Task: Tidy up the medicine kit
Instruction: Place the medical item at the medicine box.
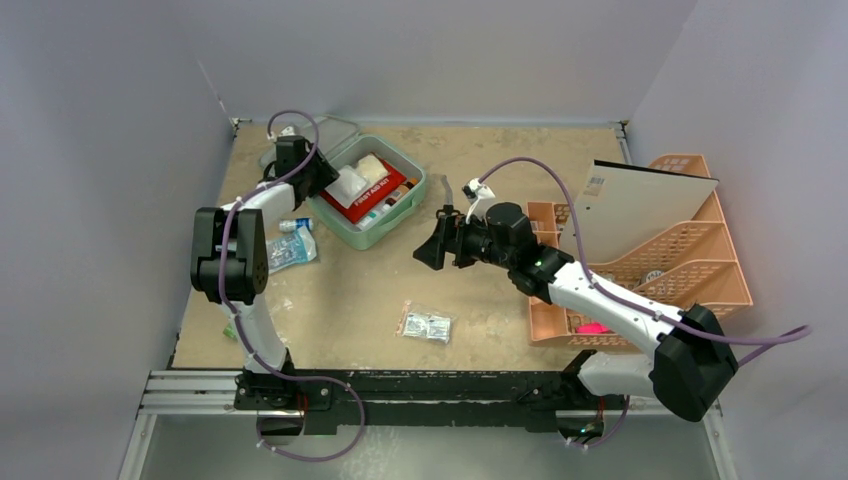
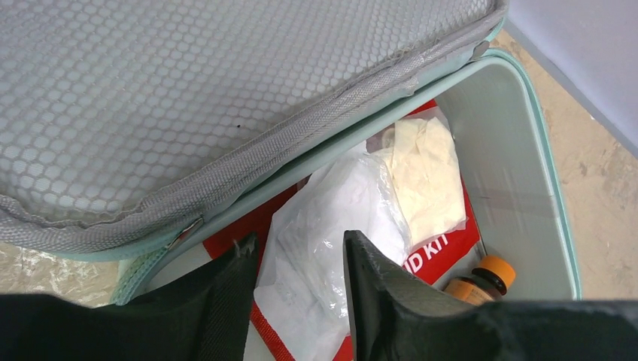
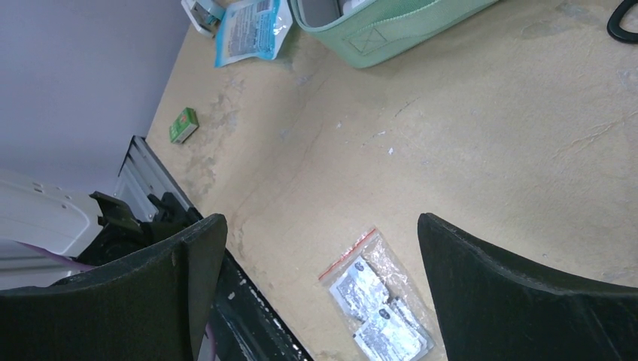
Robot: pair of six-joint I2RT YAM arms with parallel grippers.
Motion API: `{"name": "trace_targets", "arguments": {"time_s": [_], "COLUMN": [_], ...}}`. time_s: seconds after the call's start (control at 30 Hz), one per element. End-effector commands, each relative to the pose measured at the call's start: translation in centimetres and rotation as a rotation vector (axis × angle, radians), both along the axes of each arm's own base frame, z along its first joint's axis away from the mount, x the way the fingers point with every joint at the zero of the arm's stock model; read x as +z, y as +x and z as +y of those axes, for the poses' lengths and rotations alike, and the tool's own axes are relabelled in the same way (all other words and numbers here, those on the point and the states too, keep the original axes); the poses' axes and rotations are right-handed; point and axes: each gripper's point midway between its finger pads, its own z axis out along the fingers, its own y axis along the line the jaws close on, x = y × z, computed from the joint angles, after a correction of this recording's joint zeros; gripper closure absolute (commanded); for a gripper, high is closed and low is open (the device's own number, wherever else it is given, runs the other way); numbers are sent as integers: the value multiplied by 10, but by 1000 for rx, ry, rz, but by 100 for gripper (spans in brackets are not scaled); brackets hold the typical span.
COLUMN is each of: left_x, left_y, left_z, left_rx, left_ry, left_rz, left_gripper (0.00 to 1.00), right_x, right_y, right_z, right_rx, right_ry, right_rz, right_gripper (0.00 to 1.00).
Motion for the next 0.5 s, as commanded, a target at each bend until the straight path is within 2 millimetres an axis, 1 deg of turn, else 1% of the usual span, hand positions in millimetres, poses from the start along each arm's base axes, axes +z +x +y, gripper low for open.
{"name": "trace_targets", "arguments": {"time_s": [0.0, 0.07, 0.1, 0.17, 0.33, 0.4, 0.47], "left_x": [33, 43, 42, 49, 65, 71, 82], "left_y": [11, 14, 10, 10, 9, 7, 2], "left_z": [7, 6, 4, 3, 1, -1, -4], "left_rx": [1, -11, -22, -31, -62, -79, -108], "left_ry": [31, 30, 31, 36, 39, 41, 41], "left_rz": [-59, -75, -53, -48, -32, -25, -33], "left_gripper": [56, 54, 53, 52, 49, 48, 47], "right_x": [20, 16, 14, 9, -9, -16, -26], "right_y": [7, 7, 7, 8, 17, 15, 9], "right_z": [4, 2, 0, -4, -22, -23, -20], "right_rx": [0, -8, -11, -37, -153, -145, -92], "right_ry": [11, -5, -14, -43, -145, -176, -202], "right_rz": [-46, -34, -26, -4, 61, 80, 106], "right_gripper": [1, 1, 1, 1, 1, 2, 6]}}
